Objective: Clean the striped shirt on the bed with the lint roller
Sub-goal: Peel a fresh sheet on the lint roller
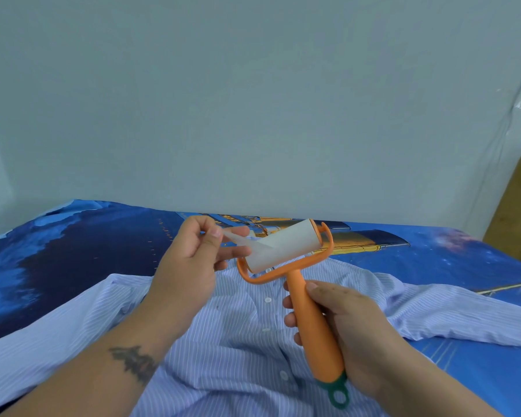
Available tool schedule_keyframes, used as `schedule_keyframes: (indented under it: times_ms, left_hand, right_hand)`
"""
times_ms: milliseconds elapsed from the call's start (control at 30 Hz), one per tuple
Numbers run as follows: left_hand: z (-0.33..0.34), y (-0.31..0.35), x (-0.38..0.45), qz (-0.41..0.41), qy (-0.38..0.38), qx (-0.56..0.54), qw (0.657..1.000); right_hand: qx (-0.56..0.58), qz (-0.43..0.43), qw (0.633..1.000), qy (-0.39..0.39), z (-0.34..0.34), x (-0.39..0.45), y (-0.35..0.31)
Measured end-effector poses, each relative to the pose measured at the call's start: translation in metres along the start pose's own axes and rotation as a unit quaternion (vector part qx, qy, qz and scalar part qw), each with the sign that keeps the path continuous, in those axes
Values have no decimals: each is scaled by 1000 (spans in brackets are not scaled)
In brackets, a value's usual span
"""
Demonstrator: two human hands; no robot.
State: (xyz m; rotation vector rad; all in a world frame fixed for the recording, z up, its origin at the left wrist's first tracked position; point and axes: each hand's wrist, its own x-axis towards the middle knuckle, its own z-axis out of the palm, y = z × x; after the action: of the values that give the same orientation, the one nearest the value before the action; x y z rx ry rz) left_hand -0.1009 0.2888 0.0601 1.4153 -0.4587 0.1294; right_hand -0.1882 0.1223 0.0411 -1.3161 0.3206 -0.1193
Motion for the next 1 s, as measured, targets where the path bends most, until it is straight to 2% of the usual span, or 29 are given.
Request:
schedule_keyframes:
  times_ms: [333,533,800,1000]
  left_hand:
    - [-7,-1,2,-11,32,-34,999]
    - [-7,-1,0,-22,3,62,998]
    - [-11,-4,2,52,-51,259,963]
    - [-12,-9,4,89,-45,315,944]
  right_hand:
    - [-2,4,1000,3,0,0,2]
    - [-6,3,1000,-5,2,0,1]
    - [-25,0,1000,-8,7,-3,0]
    - [-47,0,999,-10,8,-4,-1]
